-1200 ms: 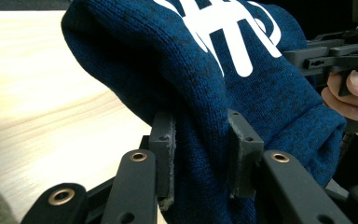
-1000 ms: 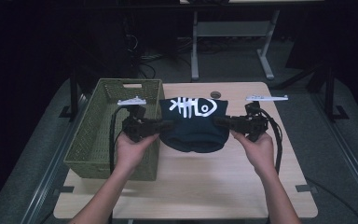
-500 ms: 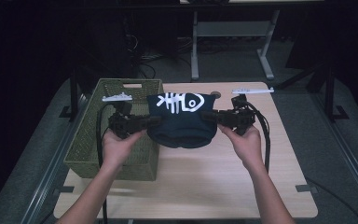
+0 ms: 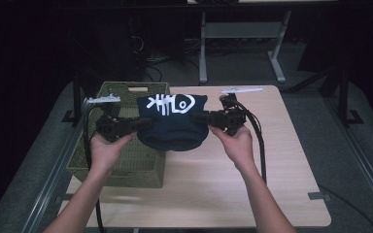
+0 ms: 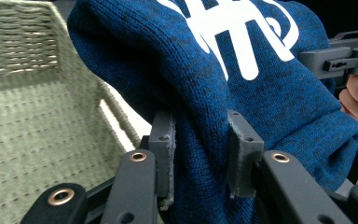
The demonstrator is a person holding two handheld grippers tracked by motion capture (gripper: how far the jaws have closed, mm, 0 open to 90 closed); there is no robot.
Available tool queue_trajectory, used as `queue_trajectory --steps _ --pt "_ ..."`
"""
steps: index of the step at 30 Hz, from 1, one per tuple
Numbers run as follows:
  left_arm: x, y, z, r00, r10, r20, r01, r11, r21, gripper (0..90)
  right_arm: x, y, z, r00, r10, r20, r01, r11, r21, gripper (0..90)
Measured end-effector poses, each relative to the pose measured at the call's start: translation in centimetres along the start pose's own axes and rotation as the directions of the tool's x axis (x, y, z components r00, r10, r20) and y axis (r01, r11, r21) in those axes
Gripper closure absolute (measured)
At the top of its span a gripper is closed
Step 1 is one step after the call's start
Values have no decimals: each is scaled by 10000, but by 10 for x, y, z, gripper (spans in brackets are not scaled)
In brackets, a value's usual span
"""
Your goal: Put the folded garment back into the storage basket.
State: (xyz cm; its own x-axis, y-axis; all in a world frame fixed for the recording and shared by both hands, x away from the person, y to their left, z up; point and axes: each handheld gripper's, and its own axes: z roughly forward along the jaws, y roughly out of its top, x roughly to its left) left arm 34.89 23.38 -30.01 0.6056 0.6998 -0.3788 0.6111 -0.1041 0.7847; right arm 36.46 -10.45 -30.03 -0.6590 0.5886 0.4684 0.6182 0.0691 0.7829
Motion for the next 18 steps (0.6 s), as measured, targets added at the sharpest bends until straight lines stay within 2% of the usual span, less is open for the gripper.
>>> queue_trajectory --steps 18 --pt "32 -9 -31 9976 -365 -591 358 9993 -121 674 18 8 47 9993 -163 -344 170 9996 211 718"
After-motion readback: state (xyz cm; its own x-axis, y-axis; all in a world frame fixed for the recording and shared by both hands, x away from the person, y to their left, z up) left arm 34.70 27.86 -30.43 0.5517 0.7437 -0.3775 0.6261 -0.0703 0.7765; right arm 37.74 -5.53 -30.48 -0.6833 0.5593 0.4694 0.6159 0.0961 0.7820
